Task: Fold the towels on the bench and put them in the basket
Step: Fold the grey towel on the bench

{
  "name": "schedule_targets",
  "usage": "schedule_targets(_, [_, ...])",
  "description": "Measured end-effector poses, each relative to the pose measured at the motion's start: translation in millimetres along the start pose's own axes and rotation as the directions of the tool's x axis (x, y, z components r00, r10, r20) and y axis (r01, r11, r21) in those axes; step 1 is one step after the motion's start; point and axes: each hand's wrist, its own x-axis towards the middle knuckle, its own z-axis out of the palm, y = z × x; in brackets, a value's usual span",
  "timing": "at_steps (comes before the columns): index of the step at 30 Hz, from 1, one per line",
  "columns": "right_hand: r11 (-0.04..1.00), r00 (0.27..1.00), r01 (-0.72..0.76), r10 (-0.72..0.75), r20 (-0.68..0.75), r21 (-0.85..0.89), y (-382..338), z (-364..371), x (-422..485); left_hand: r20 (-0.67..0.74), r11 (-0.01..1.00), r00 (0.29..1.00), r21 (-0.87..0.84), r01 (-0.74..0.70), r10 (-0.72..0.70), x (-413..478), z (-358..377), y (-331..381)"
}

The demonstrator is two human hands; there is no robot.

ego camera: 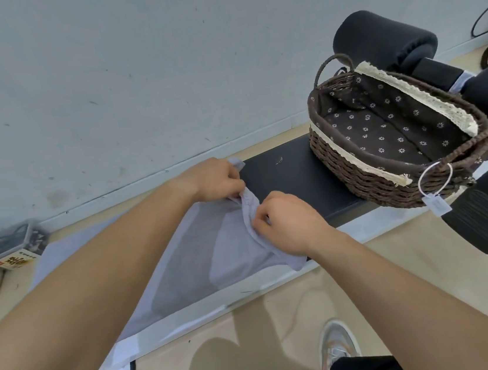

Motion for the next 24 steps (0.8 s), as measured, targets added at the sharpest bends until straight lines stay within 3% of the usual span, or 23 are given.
schedule_targets(4, [0.998,0.999,-0.040,0.042,-0.023,0.056,0.7,2.6,1.0,-0.169,1.000,0.986,0.029,0.003,0.002,-4.7,9.9,-17.1])
schedule_targets(7, [0.989,0.996,-0.086,0.089,-0.025,0.118,-1.8,2.0,1.3,-0.097,0.995,0.990,-0.005,-0.101,0.100,-9.7,14.9,-23.7])
schedule_targets(9, [0.992,0.994,-0.098,0.101,-0.033,0.078,-1.6,1.4,3.0,-0.050,0.988,0.989,0.073,-0.139,0.143,-10.6,15.8,-25.1])
schedule_targets(14, [0.983,0.992,-0.113,0.120,-0.037,0.144,0.8,-2.2,3.0,-0.152,0.973,0.971,0.166,-0.158,0.184,-11.5,15.0,-25.6])
schedule_targets(18, [0.967,0.989,-0.119,0.136,-0.063,0.224,3.8,-9.7,-0.1,-0.265,0.990,0.957,0.107,-0.092,0.118,-11.7,9.7,-23.2])
schedule_targets(20, [0.950,0.980,-0.142,0.175,-0.096,0.276,7.0,-13.8,-2.7,-0.337,0.990,0.931,0.071,-0.124,0.141,-8.3,5.9,-19.9])
schedule_targets(24, [0.940,0.939,-0.198,0.263,-0.220,0.276,16.7,-28.4,-8.6,-0.348,0.986,0.928,-0.047,-0.163,0.136,8.1,-1.0,-3.4])
